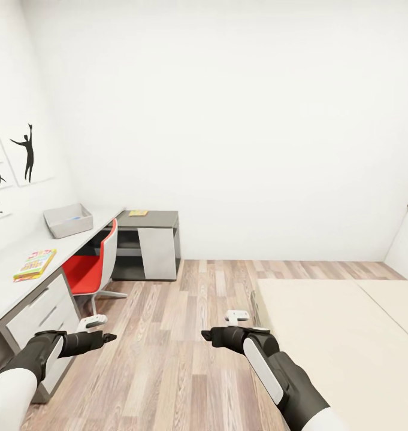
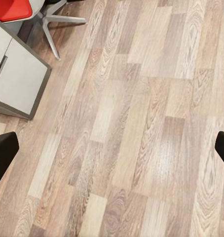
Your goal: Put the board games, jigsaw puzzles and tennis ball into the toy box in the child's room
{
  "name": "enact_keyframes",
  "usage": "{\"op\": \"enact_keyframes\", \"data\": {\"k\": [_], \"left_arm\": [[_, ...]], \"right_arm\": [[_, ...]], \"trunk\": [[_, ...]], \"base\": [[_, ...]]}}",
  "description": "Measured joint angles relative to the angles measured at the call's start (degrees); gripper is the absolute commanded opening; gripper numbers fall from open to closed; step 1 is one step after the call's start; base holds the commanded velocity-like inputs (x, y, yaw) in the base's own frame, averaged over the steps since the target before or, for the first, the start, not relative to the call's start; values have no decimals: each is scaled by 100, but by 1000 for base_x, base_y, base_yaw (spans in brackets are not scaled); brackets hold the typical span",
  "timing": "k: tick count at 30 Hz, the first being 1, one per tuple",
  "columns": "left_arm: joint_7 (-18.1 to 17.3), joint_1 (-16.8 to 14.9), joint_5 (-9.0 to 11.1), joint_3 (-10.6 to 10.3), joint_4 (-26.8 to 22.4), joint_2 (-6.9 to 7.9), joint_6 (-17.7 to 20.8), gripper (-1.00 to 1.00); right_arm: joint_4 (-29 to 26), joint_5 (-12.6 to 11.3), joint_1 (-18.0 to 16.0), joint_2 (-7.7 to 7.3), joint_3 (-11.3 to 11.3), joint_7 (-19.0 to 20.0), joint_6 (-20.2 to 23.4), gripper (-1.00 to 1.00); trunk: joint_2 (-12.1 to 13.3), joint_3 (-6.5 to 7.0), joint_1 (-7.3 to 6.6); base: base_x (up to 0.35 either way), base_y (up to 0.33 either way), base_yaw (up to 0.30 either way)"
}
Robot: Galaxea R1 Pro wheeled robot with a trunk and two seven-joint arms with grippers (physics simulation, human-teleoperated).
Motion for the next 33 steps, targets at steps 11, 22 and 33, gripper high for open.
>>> {"op": "enact_keyframes", "data": {"k": [11,22,33], "left_arm": [[0,0,1,0,0,0,0,100],[0,0,3,0,0,0,0,100],[0,0,3,0,0,0,1,100]], "right_arm": [[0,3,0,0,0,0,0,100],[0,3,0,0,0,0,0,100],[15,-10,0,0,-15,5,-4,100]], "trunk": [[0,0,-1],[0,0,0],[0,0,-1]], "base": [[-34,0,-2],[-37,0,0],[-8,0,0]]}}
